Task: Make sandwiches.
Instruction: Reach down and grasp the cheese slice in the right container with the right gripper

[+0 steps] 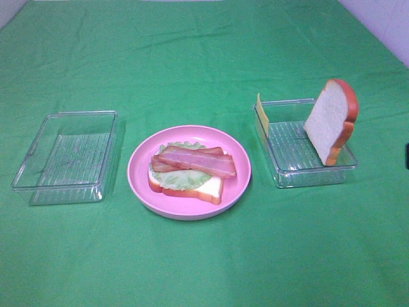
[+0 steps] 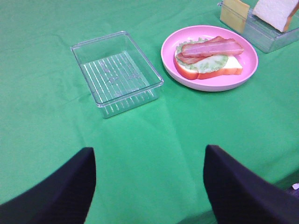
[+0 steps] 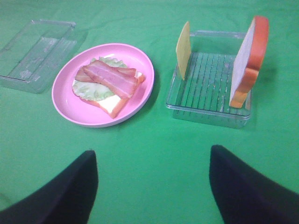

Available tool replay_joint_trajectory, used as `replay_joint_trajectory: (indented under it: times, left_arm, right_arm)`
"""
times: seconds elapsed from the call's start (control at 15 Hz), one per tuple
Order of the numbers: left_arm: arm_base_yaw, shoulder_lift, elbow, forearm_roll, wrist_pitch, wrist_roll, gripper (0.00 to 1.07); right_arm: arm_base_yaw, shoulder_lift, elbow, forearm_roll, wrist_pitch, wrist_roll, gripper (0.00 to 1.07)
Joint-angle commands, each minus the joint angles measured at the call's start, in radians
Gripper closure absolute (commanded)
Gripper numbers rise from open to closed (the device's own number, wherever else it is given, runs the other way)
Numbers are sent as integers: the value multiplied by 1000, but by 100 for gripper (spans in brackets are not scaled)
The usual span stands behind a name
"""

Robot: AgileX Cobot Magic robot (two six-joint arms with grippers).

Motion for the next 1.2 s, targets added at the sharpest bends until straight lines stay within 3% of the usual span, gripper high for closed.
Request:
replay_joint_trajectory:
  times: [0.07, 0.13, 0.27, 0.4, 0.53, 0.6, 0.67, 0.73, 1.07, 1.2]
  left_arm:
    - [-5, -18, 5, 4, -19, 2, 42]
    - [-5, -18, 5, 4, -19, 2, 42]
    - [-5, -18, 5, 3, -19, 5, 42]
    - [-5, -18, 5, 3, -19, 5, 42]
    - [-5, -18, 5, 3, -19, 5, 42]
    - [-5, -18, 5, 3, -19, 5, 42]
    - [-5, -18, 5, 3, -19, 5, 42]
    - [-5, -18, 5, 3, -19, 5, 42]
    - [-5, -18, 5, 3, -19, 5, 42]
    - [-5, -18, 5, 3, -19, 5, 42]
  right_arm:
    - [-2, 270, -105, -16, -79, 36, 48]
    - [-2, 270, -105, -16, -79, 36, 48]
    - [-2, 477, -227, -8, -59, 36, 49]
    - [-2, 726, -459, 1, 60, 35, 49]
    - [-2, 781, -514, 1, 87, 35, 49]
    - [-3, 896, -667, 2, 159, 35, 49]
    - [-4, 945, -741, 4, 204, 35, 49]
    - [-4, 945, -741, 4, 204, 35, 49]
    - [-6, 1247, -1136, 26, 480, 34, 49]
    - [-6, 1326, -1227, 33, 529, 27, 49]
